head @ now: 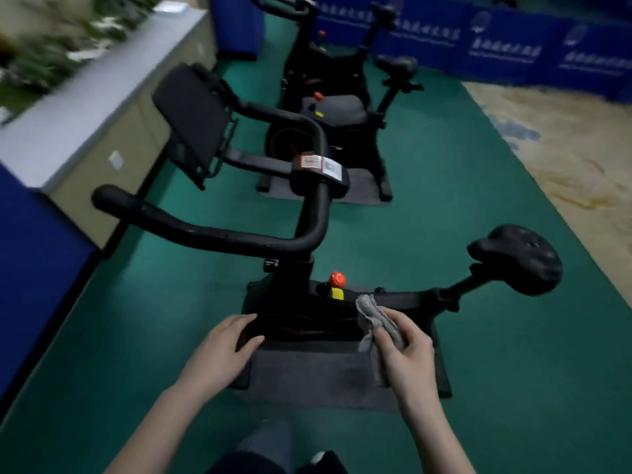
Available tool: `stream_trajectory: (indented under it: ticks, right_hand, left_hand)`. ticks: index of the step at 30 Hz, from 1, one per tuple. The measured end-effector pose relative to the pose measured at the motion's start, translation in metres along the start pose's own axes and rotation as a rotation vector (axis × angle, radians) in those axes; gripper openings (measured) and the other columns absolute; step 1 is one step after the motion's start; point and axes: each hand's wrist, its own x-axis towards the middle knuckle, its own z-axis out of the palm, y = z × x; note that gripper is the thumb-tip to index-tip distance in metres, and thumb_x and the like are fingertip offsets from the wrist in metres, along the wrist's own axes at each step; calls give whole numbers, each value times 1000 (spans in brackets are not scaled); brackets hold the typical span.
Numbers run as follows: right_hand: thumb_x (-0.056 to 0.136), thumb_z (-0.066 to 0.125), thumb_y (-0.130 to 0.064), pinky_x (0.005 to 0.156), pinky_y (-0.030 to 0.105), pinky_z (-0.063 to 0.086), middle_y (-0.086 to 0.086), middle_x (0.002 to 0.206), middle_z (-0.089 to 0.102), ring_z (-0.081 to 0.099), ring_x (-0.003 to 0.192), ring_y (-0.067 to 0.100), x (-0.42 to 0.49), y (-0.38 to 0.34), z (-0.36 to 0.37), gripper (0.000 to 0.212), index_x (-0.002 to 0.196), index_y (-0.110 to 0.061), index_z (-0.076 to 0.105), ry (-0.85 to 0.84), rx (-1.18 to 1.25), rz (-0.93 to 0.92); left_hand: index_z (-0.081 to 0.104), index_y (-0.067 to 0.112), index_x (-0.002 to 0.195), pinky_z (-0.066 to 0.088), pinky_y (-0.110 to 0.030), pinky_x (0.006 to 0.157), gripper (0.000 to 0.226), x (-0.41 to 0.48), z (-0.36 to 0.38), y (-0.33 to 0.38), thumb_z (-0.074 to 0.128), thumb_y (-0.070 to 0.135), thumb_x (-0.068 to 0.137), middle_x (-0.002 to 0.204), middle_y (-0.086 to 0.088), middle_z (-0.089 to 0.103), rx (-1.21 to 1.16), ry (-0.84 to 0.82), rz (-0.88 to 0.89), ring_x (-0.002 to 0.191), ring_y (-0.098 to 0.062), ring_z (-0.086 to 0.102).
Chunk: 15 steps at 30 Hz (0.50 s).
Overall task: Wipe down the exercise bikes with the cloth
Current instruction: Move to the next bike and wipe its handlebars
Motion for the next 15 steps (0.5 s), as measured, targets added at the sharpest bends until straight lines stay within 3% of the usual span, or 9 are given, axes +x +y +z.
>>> stream_trajectory:
  ticks: [4,11,15]
  right_hand:
    - [85,64,0,87,20,50,-12,94,73,66,94,4,25,-26,20,29,92,-28,69,-127,17,-101]
    - [86,64,-2,80,13,48,-14,95,71,65,93,2,71,-98,79,27,98,-25,70,-364,25,-338]
    - [83,58,-14,82,22,49,-9,99,70,65,96,9,95,-128,124,24,103,-24,68,-492,-11,-498]
  left_hand:
    - [36,23,144,23,-20,107,54,-10,-20,-10,45,44,95,146,6,37,-58,132,-129,134,-9,33]
    - [44,26,138,32,-24,105,49,-5,-69,-29,50,44,93,138,7,47,-186,401,-257,124,-8,44]
    - [49,22,134,37,-26,104,44,9,-103,-24,52,37,92,127,12,53,-277,600,-234,116,-1,48]
